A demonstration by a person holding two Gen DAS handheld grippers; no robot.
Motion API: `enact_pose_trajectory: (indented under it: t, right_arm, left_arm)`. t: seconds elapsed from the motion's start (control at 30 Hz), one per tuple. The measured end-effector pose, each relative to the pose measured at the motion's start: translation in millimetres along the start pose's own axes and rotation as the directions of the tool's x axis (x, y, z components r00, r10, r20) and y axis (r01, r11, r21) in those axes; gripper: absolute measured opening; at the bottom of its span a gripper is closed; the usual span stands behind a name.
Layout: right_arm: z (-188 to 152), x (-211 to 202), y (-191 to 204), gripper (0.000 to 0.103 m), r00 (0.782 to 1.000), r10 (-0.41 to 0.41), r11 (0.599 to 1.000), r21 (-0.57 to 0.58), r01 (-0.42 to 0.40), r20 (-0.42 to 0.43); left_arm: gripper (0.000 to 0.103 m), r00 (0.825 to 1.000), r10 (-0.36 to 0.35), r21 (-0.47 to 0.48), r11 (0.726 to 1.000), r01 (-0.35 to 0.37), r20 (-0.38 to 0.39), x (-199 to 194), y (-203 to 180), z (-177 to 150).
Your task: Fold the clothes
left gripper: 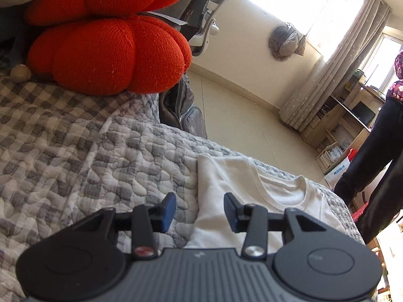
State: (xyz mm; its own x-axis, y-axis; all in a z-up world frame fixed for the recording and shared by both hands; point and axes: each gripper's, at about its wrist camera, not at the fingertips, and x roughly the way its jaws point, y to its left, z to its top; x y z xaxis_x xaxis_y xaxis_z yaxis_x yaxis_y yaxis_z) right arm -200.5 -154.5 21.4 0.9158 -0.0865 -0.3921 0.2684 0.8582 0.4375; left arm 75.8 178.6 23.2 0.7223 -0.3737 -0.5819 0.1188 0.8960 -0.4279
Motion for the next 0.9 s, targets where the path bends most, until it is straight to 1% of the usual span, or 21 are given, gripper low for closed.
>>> enact_pose_trajectory:
  t: [0.07, 0.13, 0.2, 0.23, 0.3, 0.37, 0.4, 0.5, 0.67, 0.9]
  right_arm:
    - [-0.3, 0.2, 2.3, 0.059, 1.000, -0.001, 1.000, -0.007, 0.001, -0.001]
    - [-0.5, 0.6, 3.8, 0.059, 1.000, -0.002, 1.000, -0.014, 0.002, -0.002]
    - [-0.4, 0.1, 4.3, 0.059, 1.000, -0.004, 1.000, -0.017, 0.004, -0.001]
    - [-0.1, -0.2, 3.9, 0.059, 1.000, -0.006, 1.000, -0.016, 0.006, 0.000]
    - [0.6, -0.6, 2.7, 0.059, 1.000, -0.009, 1.000, -0.013, 0.009, 0.002]
    - [1.1, -0.7, 1.3, 0.059, 1.000, -0.012, 1.000, -0.010, 0.012, 0.003]
    - [1.1, -1.0, 1.0, 0.059, 1.000, -0.013, 1.000, -0.010, 0.013, 0.003]
    - [1.2, -0.9, 0.9, 0.059, 1.000, -0.014, 1.000, -0.011, 0.014, 0.002]
    - [1.3, -1.1, 1.2, 0.059, 1.000, -0.014, 1.000, -0.012, 0.014, 0.001]
    - [1.3, -1.6, 0.5, 0.059, 1.000, -0.012, 1.000, -0.009, 0.012, 0.004]
  left_arm:
    - [0.045, 1.000, 0.009, 0.010, 1.000, -0.008, -0.021, 4.2, 0.7, -8.2]
    - [0.044, 1.000, 0.027, 0.049, 0.998, -0.026, -0.016, 7.0, -4.1, -14.0]
    - [0.040, 0.999, 0.054, 0.101, 0.993, -0.053, -0.006, 9.9, -10.9, -18.4]
    - [0.037, 0.998, 0.066, 0.120, 0.991, -0.065, -0.003, 11.0, -13.7, -19.4]
    - [0.025, 0.997, 0.082, 0.144, 0.986, -0.081, -0.002, 12.6, -17.5, -21.2]
    - [0.016, 0.998, 0.063, 0.131, 0.989, -0.062, -0.006, 13.0, -15.4, -22.7]
    - [0.015, 0.998, 0.062, 0.132, 0.989, -0.061, -0.003, 12.7, -14.6, -22.6]
    - [0.012, 0.998, 0.063, 0.146, 0.987, -0.063, 0.001, 9.5, -13.9, -23.2]
    - [0.012, 0.998, 0.066, 0.152, 0.986, -0.066, 0.008, 4.8, -14.2, -24.2]
    - [0.015, 0.999, 0.032, 0.093, 0.995, -0.031, -0.007, -0.4, -3.8, -23.2]
